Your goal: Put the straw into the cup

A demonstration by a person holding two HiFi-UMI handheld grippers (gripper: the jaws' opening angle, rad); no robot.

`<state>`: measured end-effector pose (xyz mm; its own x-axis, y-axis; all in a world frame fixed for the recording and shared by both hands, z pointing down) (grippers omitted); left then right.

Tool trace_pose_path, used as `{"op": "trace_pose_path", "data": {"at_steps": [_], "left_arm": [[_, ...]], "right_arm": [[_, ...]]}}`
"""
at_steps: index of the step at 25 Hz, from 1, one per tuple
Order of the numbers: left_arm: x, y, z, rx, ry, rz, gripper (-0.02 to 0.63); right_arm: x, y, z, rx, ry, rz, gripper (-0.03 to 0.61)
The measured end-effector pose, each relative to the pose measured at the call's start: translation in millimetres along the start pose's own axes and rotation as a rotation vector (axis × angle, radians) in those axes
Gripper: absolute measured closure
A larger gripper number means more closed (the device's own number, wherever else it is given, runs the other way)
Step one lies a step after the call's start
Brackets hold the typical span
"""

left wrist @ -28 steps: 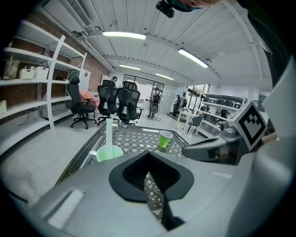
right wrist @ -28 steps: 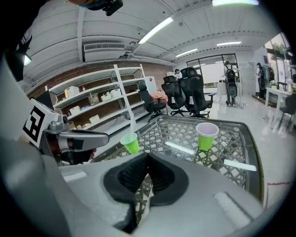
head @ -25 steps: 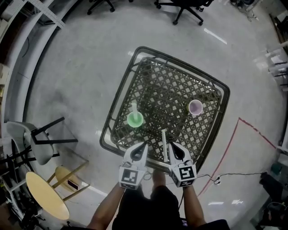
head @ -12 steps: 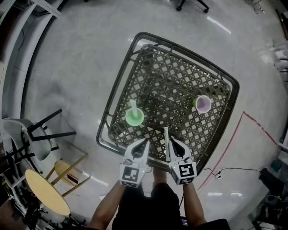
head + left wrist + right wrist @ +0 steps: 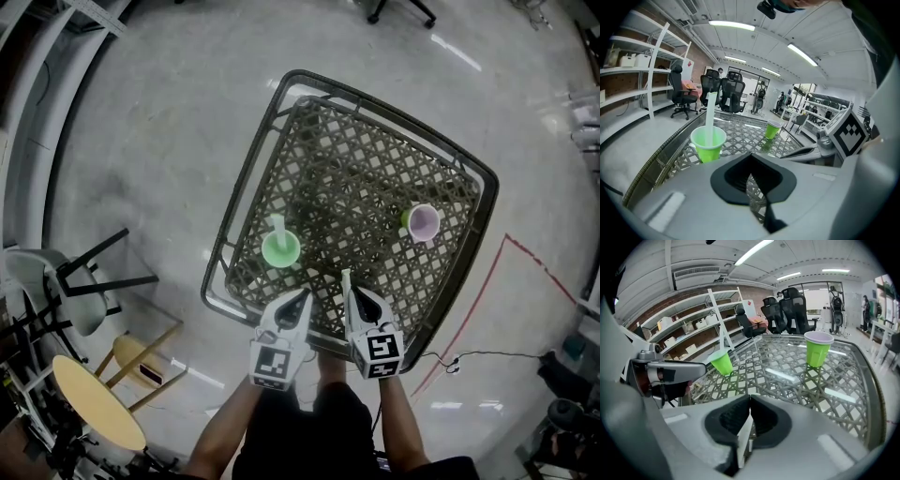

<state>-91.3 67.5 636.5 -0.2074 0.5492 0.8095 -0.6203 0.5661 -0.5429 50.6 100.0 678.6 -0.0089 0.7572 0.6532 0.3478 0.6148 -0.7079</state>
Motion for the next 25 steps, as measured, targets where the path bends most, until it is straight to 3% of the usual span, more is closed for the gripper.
{"op": "trace_pose_path", "data": {"at_steps": [5,11,25], "left_arm": [[0,0,1,-0.003,0.001,0.005,0.607],[1,-1,5,-0.004,0.006,0.009,0.607],[8,-5,15,-0.018,0.033,0.018,0.607]], "right_arm": [[1,-9,0,-0.011,-0.009,0.045,0.538],[5,-22,3,0.002,0.016,0.115,0.416],[10,-33,0,0.031,0.058,0.155,0.411]]}}
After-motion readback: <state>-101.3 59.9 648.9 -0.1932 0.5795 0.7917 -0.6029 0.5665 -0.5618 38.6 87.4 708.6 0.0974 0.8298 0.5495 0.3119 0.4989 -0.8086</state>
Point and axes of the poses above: the fingertips, and each gripper's own axes: y backward along the fingers, z to its left, x out of its underside, the point moved 5 cm from there along y, backward along the fingers, and after that the axes turned 1 degree about -z, right-handed, at the moved point
